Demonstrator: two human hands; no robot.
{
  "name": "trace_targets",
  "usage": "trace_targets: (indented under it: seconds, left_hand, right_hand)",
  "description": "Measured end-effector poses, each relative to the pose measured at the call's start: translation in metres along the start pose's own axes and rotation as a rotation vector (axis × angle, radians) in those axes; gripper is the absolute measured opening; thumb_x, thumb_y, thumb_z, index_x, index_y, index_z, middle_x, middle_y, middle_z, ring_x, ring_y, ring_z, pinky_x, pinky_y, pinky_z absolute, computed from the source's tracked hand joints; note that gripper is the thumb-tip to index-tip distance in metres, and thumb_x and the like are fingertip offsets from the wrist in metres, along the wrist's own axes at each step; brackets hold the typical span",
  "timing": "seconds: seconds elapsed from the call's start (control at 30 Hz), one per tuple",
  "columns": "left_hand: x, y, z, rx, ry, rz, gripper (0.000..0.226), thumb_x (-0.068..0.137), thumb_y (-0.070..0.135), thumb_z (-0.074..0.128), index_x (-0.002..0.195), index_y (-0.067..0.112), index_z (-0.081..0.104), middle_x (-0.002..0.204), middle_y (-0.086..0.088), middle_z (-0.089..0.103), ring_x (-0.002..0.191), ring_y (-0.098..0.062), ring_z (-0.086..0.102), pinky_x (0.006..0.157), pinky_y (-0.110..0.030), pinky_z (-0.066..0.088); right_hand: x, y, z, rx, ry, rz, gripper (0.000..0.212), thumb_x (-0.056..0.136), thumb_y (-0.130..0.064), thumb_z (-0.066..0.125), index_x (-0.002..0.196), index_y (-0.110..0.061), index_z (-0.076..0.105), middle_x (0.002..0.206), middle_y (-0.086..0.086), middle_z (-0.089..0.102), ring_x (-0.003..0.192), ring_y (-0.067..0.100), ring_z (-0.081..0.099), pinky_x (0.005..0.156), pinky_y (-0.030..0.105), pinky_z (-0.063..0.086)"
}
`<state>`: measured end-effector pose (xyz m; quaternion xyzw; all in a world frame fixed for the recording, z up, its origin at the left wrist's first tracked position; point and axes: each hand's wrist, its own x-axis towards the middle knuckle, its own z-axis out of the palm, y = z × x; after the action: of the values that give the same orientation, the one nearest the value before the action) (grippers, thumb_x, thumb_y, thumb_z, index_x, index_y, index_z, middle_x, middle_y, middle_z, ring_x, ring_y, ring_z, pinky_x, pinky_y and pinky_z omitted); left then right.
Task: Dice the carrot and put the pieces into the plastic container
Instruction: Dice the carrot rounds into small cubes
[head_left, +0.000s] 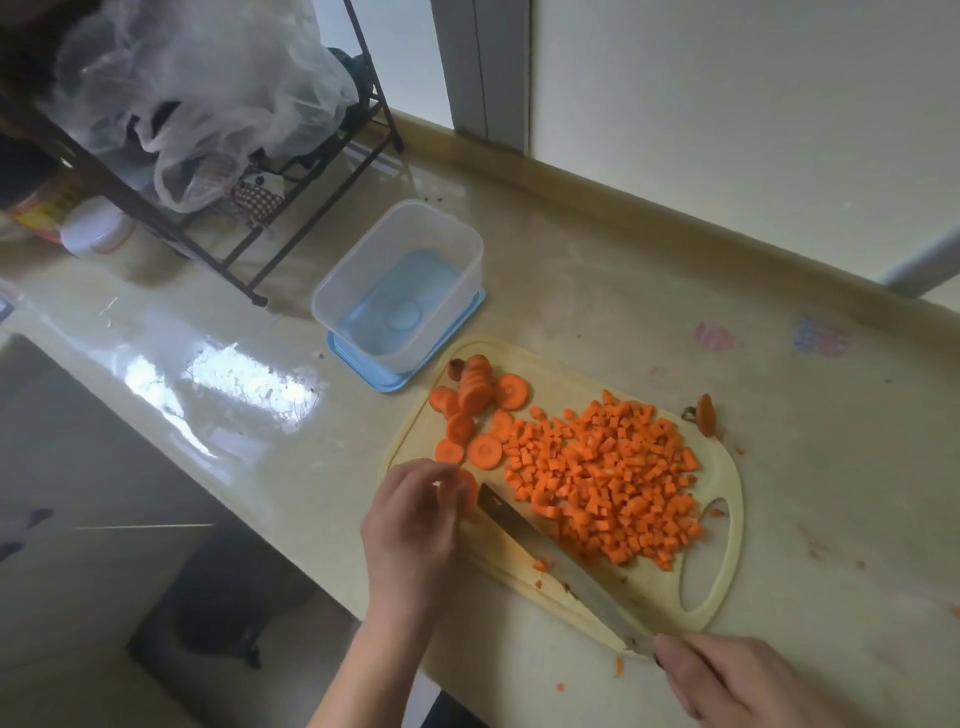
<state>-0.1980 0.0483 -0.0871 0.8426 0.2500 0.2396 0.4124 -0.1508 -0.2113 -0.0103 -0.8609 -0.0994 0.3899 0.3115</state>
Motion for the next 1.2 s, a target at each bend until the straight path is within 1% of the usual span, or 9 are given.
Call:
trace_targets:
  seconds: [0.1, 0.23, 0.33, 0.5, 0.6, 0.73, 0.9, 1.03, 1.2]
  left_hand:
    - [-0.008, -0.007, 0.006, 0.010, 0.013, 0.059, 0.004, 0.087, 0.015, 0.075, 0.090, 0.013, 0.076, 0.095, 0.013, 0.066, 0.090, -0.002, 0.062, 0.076, -0.024, 0.051]
    - [-0.009, -0.016, 0.008, 0.188, 0.038, 0.155, 0.019, 0.087, 0.031, 0.067, 0.091, 0.015, 0.076, 0.096, 0.009, 0.069, 0.091, -0.017, 0.060, 0.080, -0.037, 0.040]
    - [-0.014, -0.022, 0.006, 0.320, 0.014, 0.122, 0.026, 0.089, 0.043, 0.063, 0.096, 0.021, 0.076, 0.103, 0.005, 0.068, 0.101, -0.023, 0.053, 0.088, -0.032, 0.025]
    - [-0.029, -0.023, 0.001, 0.370, -0.087, 0.183, 0.030, 0.088, 0.047, 0.060, 0.114, 0.032, 0.062, 0.114, 0.005, 0.060, 0.110, -0.025, 0.046, 0.092, -0.039, 0.026]
    - [-0.036, -0.022, 0.002, 0.362, -0.165, 0.260, 0.032, 0.088, 0.046, 0.061, 0.117, 0.031, 0.059, 0.114, 0.005, 0.060, 0.109, -0.025, 0.047, 0.092, -0.038, 0.026]
    - [-0.044, -0.016, 0.010, 0.275, -0.230, 0.345, 0.029, 0.093, 0.044, 0.063, 0.118, 0.029, 0.059, 0.119, 0.011, 0.058, 0.106, -0.021, 0.050, 0.090, -0.037, 0.031]
    - [-0.051, -0.005, 0.019, 0.237, -0.243, 0.350, 0.031, 0.091, 0.050, 0.065, 0.114, 0.030, 0.060, 0.120, 0.016, 0.056, 0.108, -0.018, 0.050, 0.091, -0.038, 0.033]
    - [-0.053, -0.010, 0.018, 0.192, -0.219, 0.415, 0.028, 0.093, 0.039, 0.071, 0.114, 0.023, 0.064, 0.123, 0.003, 0.060, 0.109, -0.026, 0.055, 0.093, -0.041, 0.041]
    - [-0.057, -0.016, 0.016, 0.177, -0.312, 0.545, 0.024, 0.087, 0.007, 0.079, 0.110, 0.005, 0.074, 0.121, -0.003, 0.061, 0.111, -0.027, 0.056, 0.091, -0.042, 0.050]
  right_hand:
    - [0.007, 0.000, -0.008, -0.023, -0.052, 0.000, 0.042, 0.077, -0.069, 0.035, 0.060, -0.036, 0.056, 0.058, -0.017, 0.061, 0.063, 0.000, 0.058, 0.060, 0.011, 0.043]
    - [0.014, 0.009, -0.016, 0.026, -0.002, -0.001, 0.049, 0.078, -0.059, 0.038, 0.055, -0.017, 0.048, 0.046, -0.008, 0.052, 0.046, 0.004, 0.047, 0.051, 0.016, 0.037]
    - [0.018, 0.012, -0.020, 0.072, 0.021, -0.038, 0.048, 0.084, -0.052, 0.042, 0.053, -0.016, 0.048, 0.044, -0.006, 0.048, 0.044, 0.004, 0.043, 0.050, 0.020, 0.036]
    - [0.020, 0.017, -0.014, 0.053, 0.063, -0.068, 0.036, 0.090, -0.046, 0.044, 0.058, -0.032, 0.055, 0.045, -0.005, 0.050, 0.044, 0.007, 0.046, 0.051, 0.024, 0.036]
    - [0.018, 0.014, -0.013, 0.029, 0.102, -0.084, 0.042, 0.085, -0.068, 0.038, 0.063, -0.037, 0.056, 0.046, -0.006, 0.053, 0.045, 0.008, 0.049, 0.051, 0.025, 0.038]
    - [0.015, 0.011, -0.011, -0.023, 0.089, -0.090, 0.078, 0.059, -0.097, 0.015, 0.070, -0.031, 0.055, 0.054, 0.000, 0.059, 0.049, 0.010, 0.053, 0.051, 0.024, 0.040]
    - [0.010, 0.011, 0.001, -0.083, 0.073, -0.038, 0.098, 0.049, -0.102, 0.004, 0.062, -0.020, 0.055, 0.062, -0.007, 0.065, 0.057, 0.006, 0.060, 0.056, 0.023, 0.044]
    - [0.008, 0.010, 0.004, -0.079, 0.101, -0.060, 0.087, 0.049, -0.102, 0.003, 0.082, -0.039, 0.054, 0.063, -0.011, 0.065, 0.060, 0.005, 0.061, 0.059, 0.022, 0.046]
    - [0.007, 0.011, 0.001, -0.119, 0.067, -0.072, 0.096, 0.053, -0.100, 0.007, 0.062, -0.019, 0.055, 0.061, -0.004, 0.064, 0.058, 0.009, 0.060, 0.057, 0.023, 0.045]
